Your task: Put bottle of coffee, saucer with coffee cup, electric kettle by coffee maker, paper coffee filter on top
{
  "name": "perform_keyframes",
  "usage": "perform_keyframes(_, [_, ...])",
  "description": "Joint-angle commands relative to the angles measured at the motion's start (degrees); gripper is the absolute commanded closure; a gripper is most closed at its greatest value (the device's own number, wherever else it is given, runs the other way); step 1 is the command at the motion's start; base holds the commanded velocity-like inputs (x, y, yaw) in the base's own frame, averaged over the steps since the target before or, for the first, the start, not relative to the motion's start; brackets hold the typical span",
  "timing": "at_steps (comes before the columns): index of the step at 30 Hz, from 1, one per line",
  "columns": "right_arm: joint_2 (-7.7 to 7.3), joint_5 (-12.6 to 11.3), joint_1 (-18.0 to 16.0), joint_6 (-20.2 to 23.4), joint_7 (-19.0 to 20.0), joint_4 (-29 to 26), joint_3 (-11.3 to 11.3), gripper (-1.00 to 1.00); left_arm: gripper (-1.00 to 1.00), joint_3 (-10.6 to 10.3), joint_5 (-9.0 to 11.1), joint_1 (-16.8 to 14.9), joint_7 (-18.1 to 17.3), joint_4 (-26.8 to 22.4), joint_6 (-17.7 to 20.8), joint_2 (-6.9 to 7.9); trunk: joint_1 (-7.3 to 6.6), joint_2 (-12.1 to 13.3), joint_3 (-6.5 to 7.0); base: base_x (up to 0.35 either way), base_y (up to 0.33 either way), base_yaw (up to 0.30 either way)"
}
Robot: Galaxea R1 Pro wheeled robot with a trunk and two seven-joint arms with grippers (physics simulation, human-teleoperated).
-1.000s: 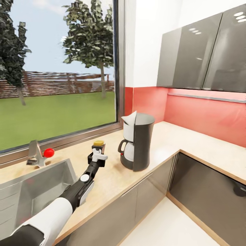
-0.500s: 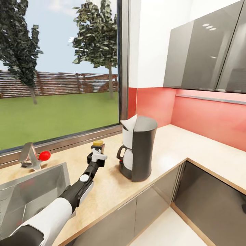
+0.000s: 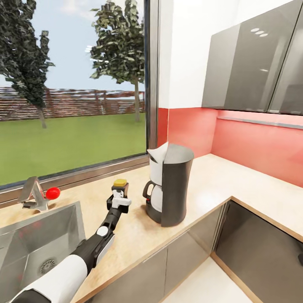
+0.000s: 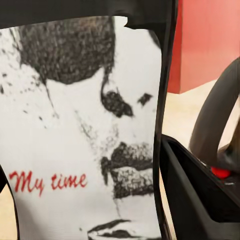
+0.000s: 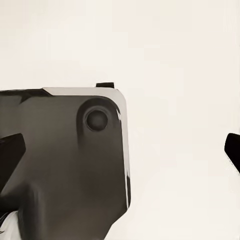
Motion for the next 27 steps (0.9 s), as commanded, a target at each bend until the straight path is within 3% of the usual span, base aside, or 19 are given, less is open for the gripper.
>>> perform_keyframes(1, [0.02,-0.02,-0.02,-0.22,0.05,0.07,-0.33,-1.00,1.00,-0.48,0.46,0.01,0.38,0.05,-0.22,0.02,0.04,-0.04,-0.02,0.235,-0.153,0.000])
perform_keyframes(18, [0.02,-0.04,-0.02,-0.22,0.05,0.07,-0.24,-1.00,1.00,-0.48,0.51,1.12,0.41,0.06,-0.33,-0.01,0.04,-0.04,-0.02,0.145,-0.030,0.000])
perform_keyframes(27, [0.02,-0.01,-0.02,-0.18,0.06,0.07,-0.24,-1.00,1.00,-0.57,0.47,3.09,0.34,-0.16,-0.47,-0.10,0.04,-0.04,-0.02,0.020,0.000,0.000])
